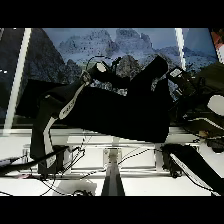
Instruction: Fold the clothes and pants, and hang the long-sleeved shirts on hangers.
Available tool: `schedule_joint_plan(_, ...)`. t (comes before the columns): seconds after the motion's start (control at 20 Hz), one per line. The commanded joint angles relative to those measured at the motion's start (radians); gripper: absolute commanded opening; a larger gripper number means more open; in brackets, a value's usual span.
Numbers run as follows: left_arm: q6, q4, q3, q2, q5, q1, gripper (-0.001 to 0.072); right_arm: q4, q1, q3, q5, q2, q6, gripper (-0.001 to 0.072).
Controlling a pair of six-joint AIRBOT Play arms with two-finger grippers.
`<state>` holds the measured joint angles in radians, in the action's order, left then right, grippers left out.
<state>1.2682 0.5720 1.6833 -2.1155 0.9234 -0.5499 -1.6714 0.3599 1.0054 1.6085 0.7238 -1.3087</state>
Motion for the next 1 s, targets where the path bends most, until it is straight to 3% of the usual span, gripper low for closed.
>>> schedule_joint_plan(0.0, -0.019, -0.003, 0.003, 0.0, -0.073, -0.009, 0.0009, 0.0, 0.0, 0.0, -0.004, -0.001, 0.0, 0.0017)
schedule_joint_plan(0.15, -0.045, 0.033, 0.04, 0.026, -0.076, 0.033, 0.0008, -0.013, -0.001, 0.0, -0.013, -0.001, 0.001, 0.0017)
schedule_joint_plan(0.3, -0.045, 0.153, 0.09, 0.117, -0.084, 0.108, 0.0007, -0.039, -0.001, 0.0, -0.134, 0.0, 0.001, 0.0016)
schedule_joint_plan(0.6, -0.045, 0.359, 0.095, 0.428, -0.157, 0.248, 0.0008, -0.053, -0.034, 0.0, -0.664, 0.087, -0.018, 0.0015)
schedule_joint_plan(0.8, -0.032, 0.541, 0.095, 0.6, -0.146, 0.293, 0.0008, -0.022, -0.106, 0.0, -1.009, 0.291, -0.019, 0.0015)
schedule_joint_plan(0.95, 0.025, 0.635, 0.095, 0.653, -0.052, 0.296, 0.0008, 0.027, -0.117, 0.0, -1.328, 0.471, -0.106, 0.0016)
